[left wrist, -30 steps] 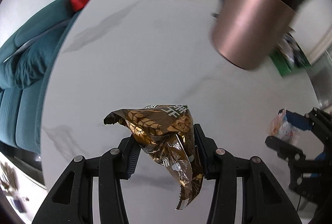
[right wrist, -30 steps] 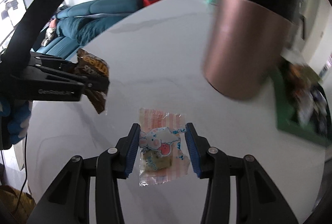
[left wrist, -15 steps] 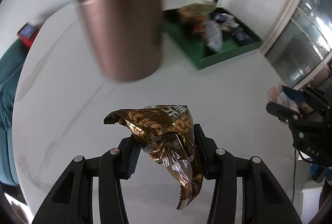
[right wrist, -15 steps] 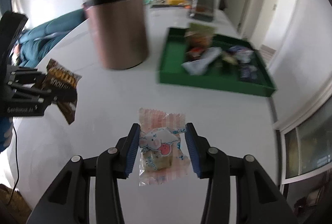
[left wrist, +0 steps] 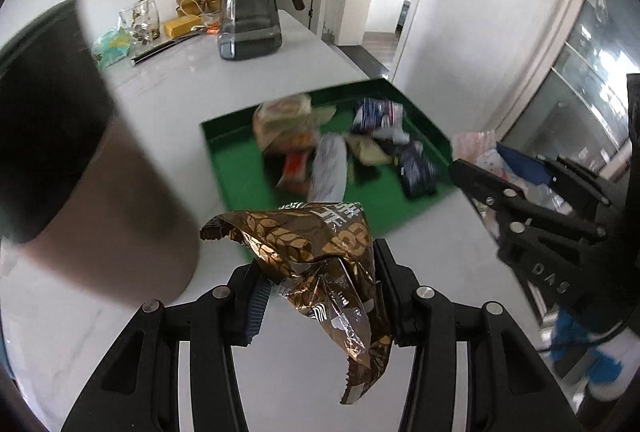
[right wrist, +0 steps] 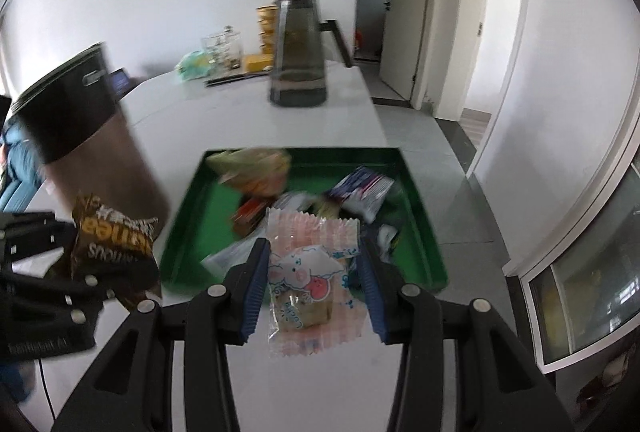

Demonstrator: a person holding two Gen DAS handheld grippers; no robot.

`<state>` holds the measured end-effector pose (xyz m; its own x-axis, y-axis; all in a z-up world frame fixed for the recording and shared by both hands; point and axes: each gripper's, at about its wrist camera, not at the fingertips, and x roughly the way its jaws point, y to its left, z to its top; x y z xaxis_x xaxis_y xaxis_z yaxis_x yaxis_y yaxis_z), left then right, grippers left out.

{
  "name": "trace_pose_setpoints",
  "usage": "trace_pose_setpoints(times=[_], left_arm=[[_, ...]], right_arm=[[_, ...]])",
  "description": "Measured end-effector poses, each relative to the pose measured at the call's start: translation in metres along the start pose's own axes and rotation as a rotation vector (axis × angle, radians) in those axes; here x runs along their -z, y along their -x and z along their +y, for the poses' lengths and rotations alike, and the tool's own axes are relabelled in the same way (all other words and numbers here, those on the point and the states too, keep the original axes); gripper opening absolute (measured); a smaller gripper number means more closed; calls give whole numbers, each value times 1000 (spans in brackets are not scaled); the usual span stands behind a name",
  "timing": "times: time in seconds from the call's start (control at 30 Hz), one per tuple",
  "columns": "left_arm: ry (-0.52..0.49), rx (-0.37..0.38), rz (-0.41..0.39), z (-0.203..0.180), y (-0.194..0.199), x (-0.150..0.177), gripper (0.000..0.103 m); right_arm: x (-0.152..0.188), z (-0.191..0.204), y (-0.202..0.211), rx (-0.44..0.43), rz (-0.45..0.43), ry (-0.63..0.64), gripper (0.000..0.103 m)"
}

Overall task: Organize snacks
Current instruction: 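Carry the gold wrapper and pink candy with both tools over the green tray, then open the left tool to drop the gold wrapper while the right tool drops the pink candy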

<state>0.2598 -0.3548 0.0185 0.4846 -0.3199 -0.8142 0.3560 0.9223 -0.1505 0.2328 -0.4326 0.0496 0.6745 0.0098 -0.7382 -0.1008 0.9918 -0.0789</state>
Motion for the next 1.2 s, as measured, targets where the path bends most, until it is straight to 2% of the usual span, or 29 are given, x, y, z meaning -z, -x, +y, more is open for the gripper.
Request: trace_pose_setpoints(times=[0.17,0.43,0.67,0.77,0.8,1.03,1.07,1.1,1.17,1.2], left_arm=[[56,-49,-20,-2,-45,-30,42],[72,-100,-9,0,-89,-35,42],[81,-98,-9,1,-93,-31,46],[91,-87,-2,4,-94,-31,47],[86,-85,-3,4,-93,-31,47],[38,-120,-19,-2,-87,-27,47],[41,-116,-20,-2,-85,-25,47],[45,-114,-21,-1,-84,-24,47],[52,-113,-25,0,-81,-23,47],[54,-113,-27,1,-79,-22,47]], right_arm=[[-9,-18,-45,17,21,-15,60],[-3,-21,-99,8,73,-28,60],[9,-22,-122,39,114,-10,61],[8,-20,-123,39,119,-3,62],[7,-19,-122,39,119,0,66],[5,-14,-114,45,104,42,68],[5,-13,-113,47,103,48,73],[5,-13,-112,50,102,53,83],[5,-13,-108,44,98,55,94],[5,-13,-108,42,97,55,96]])
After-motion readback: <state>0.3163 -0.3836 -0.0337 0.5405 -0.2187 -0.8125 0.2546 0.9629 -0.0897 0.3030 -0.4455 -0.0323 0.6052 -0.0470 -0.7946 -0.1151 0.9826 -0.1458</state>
